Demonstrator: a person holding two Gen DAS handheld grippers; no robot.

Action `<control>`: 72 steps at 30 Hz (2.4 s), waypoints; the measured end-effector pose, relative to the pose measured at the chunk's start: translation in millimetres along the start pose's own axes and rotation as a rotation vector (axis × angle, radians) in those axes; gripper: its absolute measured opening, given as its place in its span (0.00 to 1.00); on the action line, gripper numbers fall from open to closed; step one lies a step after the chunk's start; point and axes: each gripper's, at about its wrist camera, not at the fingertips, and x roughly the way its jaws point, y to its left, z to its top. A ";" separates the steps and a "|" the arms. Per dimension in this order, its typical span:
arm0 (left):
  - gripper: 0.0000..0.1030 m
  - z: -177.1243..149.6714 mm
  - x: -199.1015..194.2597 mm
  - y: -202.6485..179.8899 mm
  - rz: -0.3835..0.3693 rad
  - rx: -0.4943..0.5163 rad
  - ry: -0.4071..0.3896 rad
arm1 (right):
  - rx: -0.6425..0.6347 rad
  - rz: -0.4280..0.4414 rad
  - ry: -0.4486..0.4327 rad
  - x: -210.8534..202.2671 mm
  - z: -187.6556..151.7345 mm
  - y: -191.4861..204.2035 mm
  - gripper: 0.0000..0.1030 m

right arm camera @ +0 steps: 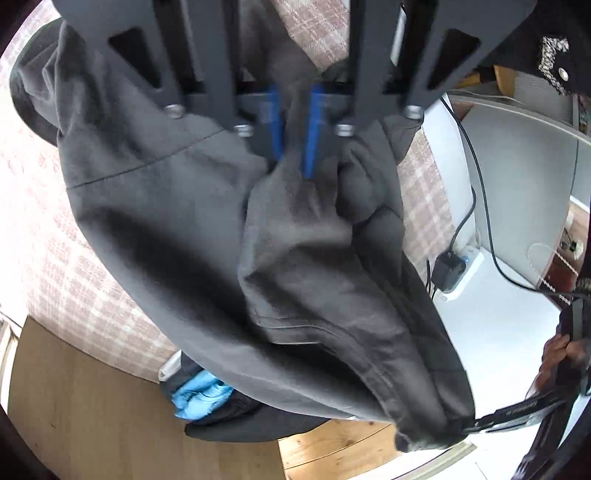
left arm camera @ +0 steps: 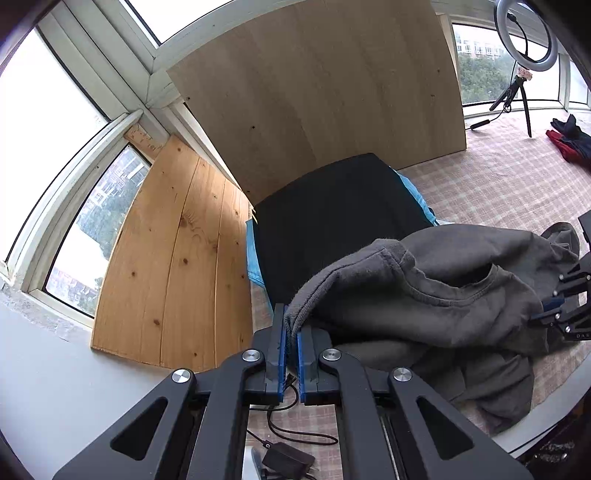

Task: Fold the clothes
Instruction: 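Lift the sweatshirt high with both grippers and shake it out, then lower the sweatshirt flat onto the mat and open both grippers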

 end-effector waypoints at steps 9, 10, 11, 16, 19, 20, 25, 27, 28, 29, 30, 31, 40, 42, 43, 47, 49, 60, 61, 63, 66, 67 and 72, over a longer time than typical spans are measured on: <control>0.04 44.3 -105.3 -13.8 -0.004 0.037 -0.256 | 0.064 -0.346 -0.420 -217.4 24.4 -36.5 0.02; 0.04 51.5 -120.4 -16.1 -0.004 0.044 -0.293 | 0.061 -0.407 -0.475 -253.5 27.1 -36.7 0.02; 0.04 58.6 -135.5 -18.3 -0.004 0.051 -0.329 | 0.058 -0.468 -0.530 -289.6 29.8 -36.9 0.02; 0.04 98.3 -227.7 -32.9 0.019 0.110 -0.534 | -0.005 -0.702 -0.753 -452.7 27.7 -2.8 0.02; 0.04 114.2 -294.1 -39.0 0.033 0.136 -0.664 | -0.047 -0.836 -0.852 -529.3 19.1 32.7 0.02; 0.04 116.4 -314.2 -40.0 0.042 0.139 -0.704 | -0.055 -0.863 -0.883 -550.3 15.9 44.3 0.02; 0.04 111.3 -395.5 -44.9 0.077 0.148 -0.857 | -0.108 -0.984 -1.018 -623.4 -23.1 103.0 0.02; 0.04 105.6 -417.4 -47.8 0.094 0.150 -0.899 | -0.126 -1.016 -1.061 -639.9 -37.7 119.9 0.02; 0.04 102.9 -427.2 -49.3 0.103 0.152 -0.916 | -0.134 -1.031 -1.076 -646.2 -44.2 126.7 0.02; 0.04 100.8 -435.7 -50.6 0.110 0.153 -0.930 | -0.142 -1.044 -1.088 -651.8 -49.8 132.3 0.02; 0.04 100.1 -440.9 -51.3 0.113 0.153 -0.936 | -0.149 -1.054 -1.094 -656.3 -54.0 135.7 0.02; 0.04 99.4 -446.1 -51.9 0.115 0.152 -0.942 | -0.152 -1.060 -1.098 -658.9 -57.3 137.3 0.02; 0.05 140.0 -414.6 -71.8 0.128 0.190 -0.860 | -0.082 -1.064 -1.007 -640.1 -39.9 64.8 0.02; 0.05 162.3 -385.6 -79.5 0.106 0.198 -0.808 | -0.046 -1.072 -0.953 -620.9 -24.8 27.8 0.02; 0.05 174.7 -368.2 -83.8 0.093 0.200 -0.776 | -0.025 -1.067 -0.923 -609.3 -17.1 6.5 0.02; 0.05 229.5 -264.4 -118.3 0.072 0.231 -0.604 | 0.050 -1.085 -0.793 -549.4 14.6 -83.9 0.02; 0.04 250.9 -200.3 -141.2 0.042 0.246 -0.510 | 0.101 -1.083 -0.715 -508.5 28.2 -135.0 0.02; 0.12 257.9 167.6 -287.7 -0.133 0.354 0.073 | 0.311 -0.963 -0.212 -217.6 9.7 -358.6 0.02; 0.12 254.1 188.9 -293.8 -0.130 0.369 0.113 | 0.323 -0.950 -0.174 -196.3 2.3 -369.2 0.02; 0.12 247.2 216.8 -295.1 -0.131 0.378 0.154 | 0.341 -0.934 -0.129 -172.2 -7.2 -384.5 0.02; 0.19 240.2 227.4 -271.8 -0.172 0.332 0.164 | 0.363 -0.917 -0.084 -164.0 -15.7 -403.9 0.03; 0.26 235.1 227.2 -261.9 -0.187 0.307 0.174 | 0.371 -0.907 -0.075 -165.4 -18.8 -408.3 0.05; 0.33 156.6 219.1 -249.9 -0.385 0.154 0.299 | 0.462 -0.793 -0.105 -186.8 -49.5 -416.1 0.65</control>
